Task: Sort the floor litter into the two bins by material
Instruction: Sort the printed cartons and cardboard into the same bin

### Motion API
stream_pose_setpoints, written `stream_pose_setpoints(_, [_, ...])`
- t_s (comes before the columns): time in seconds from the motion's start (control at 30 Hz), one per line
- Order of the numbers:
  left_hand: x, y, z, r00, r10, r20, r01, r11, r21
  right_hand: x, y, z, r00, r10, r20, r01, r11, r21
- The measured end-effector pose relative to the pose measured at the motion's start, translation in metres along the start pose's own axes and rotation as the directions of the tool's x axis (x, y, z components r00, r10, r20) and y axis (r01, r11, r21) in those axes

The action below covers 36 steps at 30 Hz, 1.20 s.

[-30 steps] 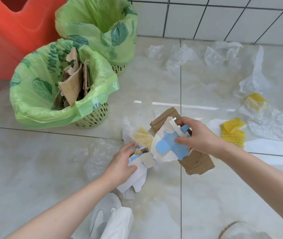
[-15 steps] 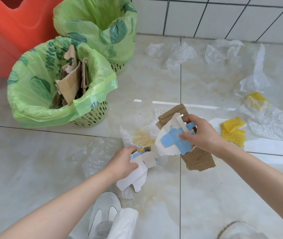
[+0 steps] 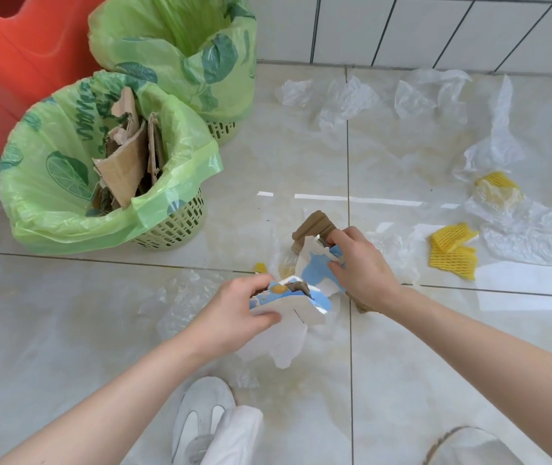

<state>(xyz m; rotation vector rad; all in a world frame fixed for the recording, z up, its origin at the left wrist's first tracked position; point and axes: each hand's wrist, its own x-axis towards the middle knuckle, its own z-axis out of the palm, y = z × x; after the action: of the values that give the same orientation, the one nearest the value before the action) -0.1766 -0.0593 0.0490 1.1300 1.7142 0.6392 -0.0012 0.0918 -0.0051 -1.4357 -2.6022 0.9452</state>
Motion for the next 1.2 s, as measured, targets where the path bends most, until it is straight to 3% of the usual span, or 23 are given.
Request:
stream_pose_setpoints(0.1, [-0.001, 0.016, -0.020, 0.990, -0.064, -0.126, 0.042, 0.984, -0.171, 0.003, 0.005, -0.009, 0.997, 0.049, -0.059, -0.050, 0.999, -0.018])
stream_pose_setpoints(0.2, [0.002, 0.029, -0.042, 0.956, -0.163, -0.242, 0.064, 0.926, -0.372, 0.006, 0.004, -0.024, 0.990, 0.084, -0.110, -0.076, 0.995, 0.071])
stream_pose_setpoints(0.33, [0.003, 0.042, -0.067, 0.929, -0.266, -0.256, 0.094, 0.840, -0.535, 0.013, -0.011, -0.050, 0.972, 0.111, -0.208, -0.067, 0.976, 0.207])
stream_pose_setpoints(0.47, [-0.004, 0.054, -0.084, 0.944, -0.244, -0.220, 0.051, 0.771, -0.635, 0.013, -0.040, -0.083, 0.962, 0.160, -0.220, -0.052, 0.902, 0.429])
stream_pose_setpoints(0.6, [-0.015, 0.072, -0.095, 0.972, -0.140, -0.190, -0.032, 0.719, -0.694, 0.008, -0.068, -0.108, 0.964, 0.135, -0.231, 0.013, 0.839, 0.544])
stream_pose_setpoints(0.73, [-0.020, 0.082, -0.111, 0.958, -0.083, -0.275, -0.147, 0.681, -0.718, 0.010, -0.095, -0.117, 0.971, 0.131, -0.199, 0.024, 0.776, 0.631])
stream_pose_setpoints(0.97, [-0.017, 0.079, -0.166, 0.844, -0.152, -0.514, -0.342, 0.585, -0.735, 0.028, -0.147, -0.128, 0.990, 0.105, -0.094, 0.012, 0.607, 0.795])
stream_pose_setpoints(1.2, [-0.027, 0.054, -0.220, 0.661, -0.249, -0.708, -0.487, 0.575, -0.658, 0.058, -0.213, -0.133, 0.997, -0.046, -0.055, 0.072, 0.571, 0.818])
